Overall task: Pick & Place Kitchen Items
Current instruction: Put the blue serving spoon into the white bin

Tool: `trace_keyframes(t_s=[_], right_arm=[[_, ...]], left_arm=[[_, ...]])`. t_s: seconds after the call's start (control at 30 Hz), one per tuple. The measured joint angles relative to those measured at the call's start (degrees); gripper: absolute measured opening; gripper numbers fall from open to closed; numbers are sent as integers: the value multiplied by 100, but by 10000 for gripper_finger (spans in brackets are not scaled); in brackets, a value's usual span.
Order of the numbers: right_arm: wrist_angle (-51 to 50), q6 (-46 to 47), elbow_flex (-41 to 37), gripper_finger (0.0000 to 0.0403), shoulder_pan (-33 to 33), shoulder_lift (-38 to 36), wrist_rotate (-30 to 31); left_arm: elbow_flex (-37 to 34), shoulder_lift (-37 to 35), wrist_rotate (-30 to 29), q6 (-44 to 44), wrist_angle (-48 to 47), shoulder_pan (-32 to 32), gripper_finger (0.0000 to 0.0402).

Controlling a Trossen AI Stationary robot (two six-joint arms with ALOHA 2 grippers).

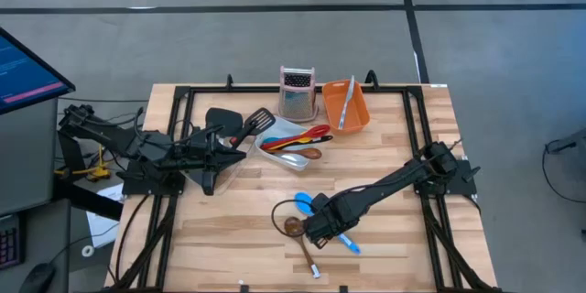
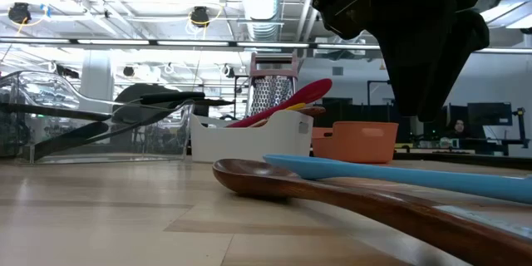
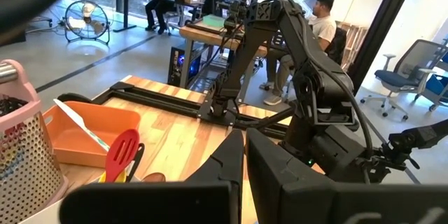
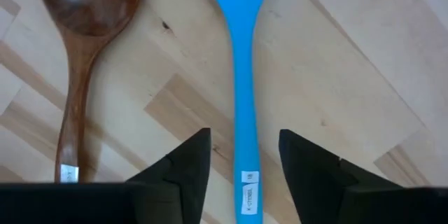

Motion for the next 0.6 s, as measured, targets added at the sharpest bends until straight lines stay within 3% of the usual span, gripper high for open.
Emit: trace_keyframes(t_s=[0.23,0.6], right_arm=[[85,-22,0,174,4,0,-2],[98,-173,0,164,11,0,-22]], left_arm=[[0,0,0,0,0,0,3],[0,0,0,2,0,0,3]])
